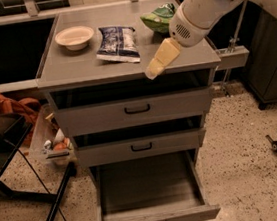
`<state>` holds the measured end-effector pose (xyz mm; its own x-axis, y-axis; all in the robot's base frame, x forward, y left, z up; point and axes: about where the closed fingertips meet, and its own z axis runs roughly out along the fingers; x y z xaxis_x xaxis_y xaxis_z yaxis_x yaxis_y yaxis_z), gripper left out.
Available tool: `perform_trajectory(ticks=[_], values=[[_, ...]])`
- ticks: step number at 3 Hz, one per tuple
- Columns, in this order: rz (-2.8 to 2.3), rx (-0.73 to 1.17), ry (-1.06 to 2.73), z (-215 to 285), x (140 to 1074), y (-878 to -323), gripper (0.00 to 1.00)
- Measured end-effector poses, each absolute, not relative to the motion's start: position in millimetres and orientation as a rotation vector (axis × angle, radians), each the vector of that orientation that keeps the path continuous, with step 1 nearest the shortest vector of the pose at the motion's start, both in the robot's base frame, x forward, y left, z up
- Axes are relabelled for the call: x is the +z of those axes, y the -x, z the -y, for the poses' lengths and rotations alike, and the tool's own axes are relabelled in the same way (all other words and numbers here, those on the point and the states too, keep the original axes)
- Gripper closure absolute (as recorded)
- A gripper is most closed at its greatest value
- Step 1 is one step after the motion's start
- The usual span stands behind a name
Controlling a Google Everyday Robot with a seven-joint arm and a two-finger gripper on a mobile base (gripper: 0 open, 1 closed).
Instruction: Place blue chip bag into bottom drawer
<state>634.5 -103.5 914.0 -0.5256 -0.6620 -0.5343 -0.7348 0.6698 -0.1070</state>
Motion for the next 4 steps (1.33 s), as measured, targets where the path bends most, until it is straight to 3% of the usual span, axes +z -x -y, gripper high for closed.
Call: perform_trajectory(ticks=[2,4], values=[[-2.328,0.200,0.971,95,910,-660,0.00],[-2.248,0.285,0.715,64,913,-751,0.00]])
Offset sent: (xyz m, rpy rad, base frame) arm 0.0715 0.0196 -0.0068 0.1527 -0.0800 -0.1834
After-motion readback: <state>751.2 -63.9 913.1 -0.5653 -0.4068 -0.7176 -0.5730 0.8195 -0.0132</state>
